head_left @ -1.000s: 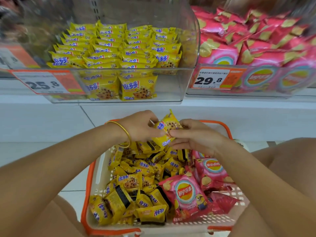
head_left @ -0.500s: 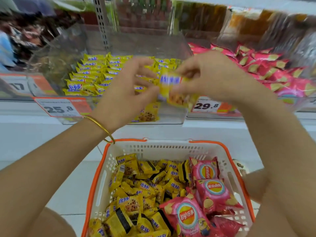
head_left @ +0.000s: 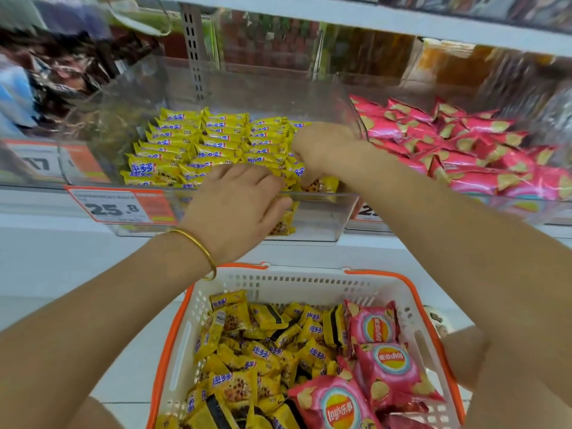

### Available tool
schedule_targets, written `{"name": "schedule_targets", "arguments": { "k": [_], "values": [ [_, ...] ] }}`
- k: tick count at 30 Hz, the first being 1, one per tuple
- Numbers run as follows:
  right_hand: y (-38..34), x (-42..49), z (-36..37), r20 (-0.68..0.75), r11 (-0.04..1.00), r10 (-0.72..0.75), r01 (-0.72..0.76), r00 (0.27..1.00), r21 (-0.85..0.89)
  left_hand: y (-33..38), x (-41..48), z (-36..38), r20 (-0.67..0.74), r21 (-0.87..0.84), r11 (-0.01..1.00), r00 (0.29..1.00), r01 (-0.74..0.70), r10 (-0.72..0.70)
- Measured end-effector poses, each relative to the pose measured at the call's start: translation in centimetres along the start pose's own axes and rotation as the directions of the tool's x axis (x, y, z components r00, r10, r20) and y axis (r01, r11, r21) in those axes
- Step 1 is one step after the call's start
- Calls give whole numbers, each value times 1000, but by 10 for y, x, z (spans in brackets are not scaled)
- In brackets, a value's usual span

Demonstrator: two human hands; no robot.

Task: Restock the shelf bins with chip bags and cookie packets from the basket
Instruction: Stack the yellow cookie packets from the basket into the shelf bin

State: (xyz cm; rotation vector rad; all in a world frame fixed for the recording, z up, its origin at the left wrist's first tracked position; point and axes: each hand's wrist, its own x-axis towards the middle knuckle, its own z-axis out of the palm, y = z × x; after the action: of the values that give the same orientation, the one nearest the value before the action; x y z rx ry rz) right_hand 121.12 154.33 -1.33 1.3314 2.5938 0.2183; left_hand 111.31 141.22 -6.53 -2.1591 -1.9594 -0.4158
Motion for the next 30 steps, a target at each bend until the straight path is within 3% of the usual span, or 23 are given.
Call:
{"name": "schedule_targets", "arguments": {
  "k": [7, 10, 13, 15, 18, 21, 23, 25, 27, 30],
  "values": [
    [7, -1, 20, -116, 993, -71, 59, 991, -100, 0, 2, 3, 9, 15, 1000, 1000, -15, 15],
    [4, 0, 22, -84, 994, -76, 69, 994, -86, -1, 2, 3, 5, 0, 1000, 1000, -24, 24],
    [5, -4, 18, -61, 997, -71, 71, 996, -2, -2, 1, 4, -62, -40, 998, 997, -42, 40],
    [5, -15, 9, -104, 996, -67, 72, 992, 44, 3, -3, -1, -180, -56, 995, 981, -81, 70],
    [10, -58, -4, -326, 965, -131, 195, 936, 173, 13, -15, -11, -324, -23, 978, 927, -208, 190],
    [9, -115, 11, -458, 810, -121, 354, 881, 468, 18, -33, -3, -196, -64, 944, 932, -323, 306],
    [-4, -132, 54, -288, 739, -141, 294, 947, 606, 14, -47, 15, 61, -32, 950, 948, -312, 313],
    [-28, -128, 115, 27, 767, -259, 188, 966, 613, 8, -56, 33, 281, -36, 967, 926, -254, 253],
    [-55, -116, 181, 279, 807, -345, 132, 896, 575, 7, -63, 45, 372, -44, 977, 904, -210, 211],
    [-89, -108, 261, 469, 856, -344, 66, 814, 513, 6, -66, 54, 465, 22, 982, 872, -187, 155]
  ]
}}
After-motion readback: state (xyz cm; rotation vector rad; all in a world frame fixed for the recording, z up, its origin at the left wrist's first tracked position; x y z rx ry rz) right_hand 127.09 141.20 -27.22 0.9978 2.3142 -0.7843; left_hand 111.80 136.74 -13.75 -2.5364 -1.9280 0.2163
